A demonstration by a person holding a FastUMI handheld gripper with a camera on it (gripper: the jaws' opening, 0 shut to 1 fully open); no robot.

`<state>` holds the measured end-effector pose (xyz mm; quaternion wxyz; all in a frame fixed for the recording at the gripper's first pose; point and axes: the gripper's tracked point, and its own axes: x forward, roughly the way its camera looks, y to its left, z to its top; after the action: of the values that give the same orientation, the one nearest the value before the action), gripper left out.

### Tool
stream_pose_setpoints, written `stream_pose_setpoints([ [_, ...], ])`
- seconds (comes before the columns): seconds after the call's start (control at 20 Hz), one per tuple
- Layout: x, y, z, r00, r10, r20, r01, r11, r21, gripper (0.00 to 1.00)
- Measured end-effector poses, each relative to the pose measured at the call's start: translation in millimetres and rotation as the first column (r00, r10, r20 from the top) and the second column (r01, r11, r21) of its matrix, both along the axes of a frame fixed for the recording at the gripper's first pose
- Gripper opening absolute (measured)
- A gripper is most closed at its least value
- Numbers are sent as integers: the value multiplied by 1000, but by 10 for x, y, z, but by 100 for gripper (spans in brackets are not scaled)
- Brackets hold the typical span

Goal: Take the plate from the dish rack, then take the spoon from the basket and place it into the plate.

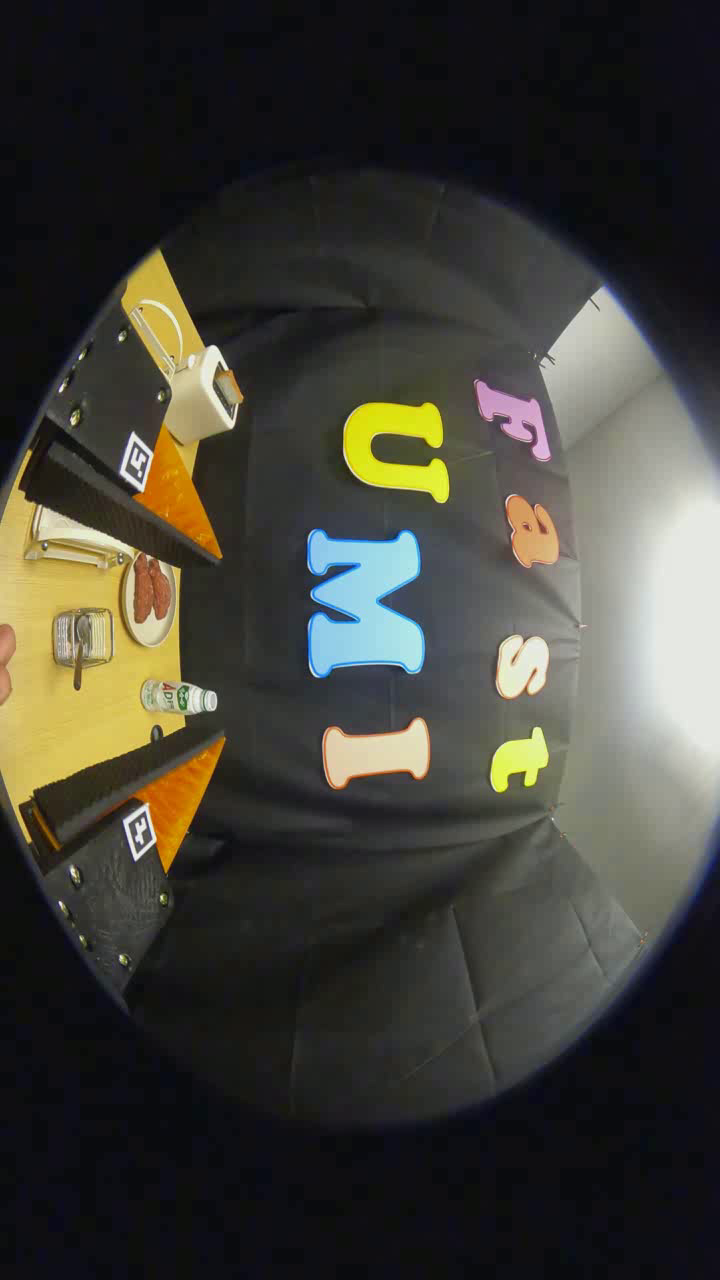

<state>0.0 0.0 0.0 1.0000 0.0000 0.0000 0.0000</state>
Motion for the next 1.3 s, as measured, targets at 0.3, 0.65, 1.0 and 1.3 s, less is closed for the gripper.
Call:
stream_pose_setpoints([
  [0.3,110,125,-18,998,57,11,-57,998,30,98],
  [0.65,204,223,102,999,35,-29,-33,997,62,97],
  [1.0,387,542,42,987,109,-122,-106,994,30,98],
  [1.3,552,1086,-526,898,224,-379,-197,974,109,98],
])
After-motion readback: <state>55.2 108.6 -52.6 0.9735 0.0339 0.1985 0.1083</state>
